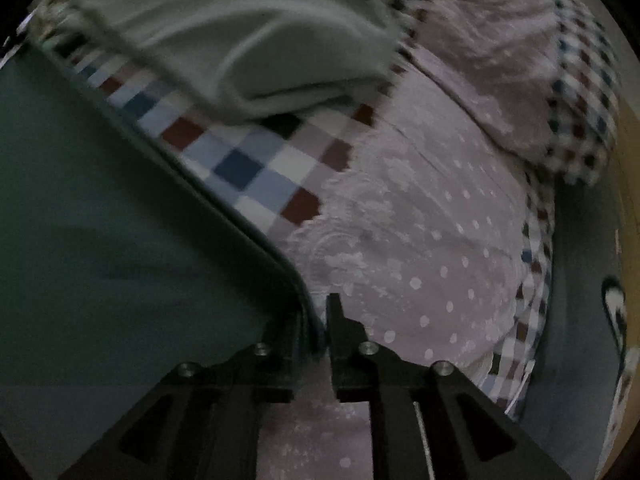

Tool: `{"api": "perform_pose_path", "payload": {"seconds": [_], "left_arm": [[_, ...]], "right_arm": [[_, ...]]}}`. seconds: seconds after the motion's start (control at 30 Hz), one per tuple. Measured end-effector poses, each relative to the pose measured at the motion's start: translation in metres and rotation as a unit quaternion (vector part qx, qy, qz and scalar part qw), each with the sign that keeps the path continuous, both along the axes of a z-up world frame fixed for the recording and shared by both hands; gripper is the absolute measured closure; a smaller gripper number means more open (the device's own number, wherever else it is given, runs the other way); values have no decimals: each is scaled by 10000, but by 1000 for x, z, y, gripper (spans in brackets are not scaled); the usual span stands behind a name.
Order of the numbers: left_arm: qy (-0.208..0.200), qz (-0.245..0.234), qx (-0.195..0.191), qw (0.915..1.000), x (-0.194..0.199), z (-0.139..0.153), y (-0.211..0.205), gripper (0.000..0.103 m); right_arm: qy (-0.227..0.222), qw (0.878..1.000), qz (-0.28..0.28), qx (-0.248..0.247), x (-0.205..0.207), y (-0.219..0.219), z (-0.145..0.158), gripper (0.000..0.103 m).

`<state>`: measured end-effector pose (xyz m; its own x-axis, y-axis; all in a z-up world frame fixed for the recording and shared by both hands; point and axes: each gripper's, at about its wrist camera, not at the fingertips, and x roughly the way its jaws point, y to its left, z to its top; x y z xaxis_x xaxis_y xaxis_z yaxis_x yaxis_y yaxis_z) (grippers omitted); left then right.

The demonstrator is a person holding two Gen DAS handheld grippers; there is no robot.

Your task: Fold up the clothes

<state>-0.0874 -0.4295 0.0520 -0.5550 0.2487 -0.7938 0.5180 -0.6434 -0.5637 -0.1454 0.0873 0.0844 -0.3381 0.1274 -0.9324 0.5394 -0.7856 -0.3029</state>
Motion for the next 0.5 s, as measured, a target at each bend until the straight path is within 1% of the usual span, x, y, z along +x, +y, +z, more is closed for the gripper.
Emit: {"api": "perform_pose_path", "payload": {"seconds": [0.03, 0.07, 0.1, 0.13, 0.17, 0.2, 0.27, 0.3, 0.4, 0.43, 0.5], "left_arm": [[56, -6, 12, 10000, 1, 0, -1, 99], [130, -14, 42, 9999, 4, 0, -2, 98], [205, 6, 59, 9998, 7, 1, -3, 95], [303, 72, 17, 9995, 12, 5, -6, 89], [419, 157, -68, 9990, 18, 10, -9, 71], [562, 244, -166, 9980, 26, 15, -12, 51], [841, 389, -370, 9950, 44, 28, -19, 34], [938, 399, -448, 9938, 54, 34, -22, 33], [1143, 331, -607, 9910, 90, 47, -27, 33], [1192, 295, -598, 9906, 107, 49, -27, 33], [1266, 211, -549, 9902, 140, 50, -25, 32]], "right_arm": [[147, 9997, -197, 46, -2, 5, 1, 82], [311, 9986, -405, 107, -4, 11, 2, 75], [472, 9968, -623, 143, -5, 18, 6, 67], [631, 9943, -841, 178, -5, 25, 9, 64], [791, 9912, -1044, 183, -4, 32, 13, 61], [950, 9882, -1198, 87, 0, 37, 21, 60], [1223, 9822, -1411, -192, 13, 44, 37, 58], [1336, 9793, -1458, -423, 22, 44, 47, 57], [1615, 9690, -1459, -1169, 63, 37, 74, 54], [1679, 9662, -1444, -1323, 77, 33, 80, 53], [1776, 9606, -1419, -1596, 108, 21, 88, 48]]}}
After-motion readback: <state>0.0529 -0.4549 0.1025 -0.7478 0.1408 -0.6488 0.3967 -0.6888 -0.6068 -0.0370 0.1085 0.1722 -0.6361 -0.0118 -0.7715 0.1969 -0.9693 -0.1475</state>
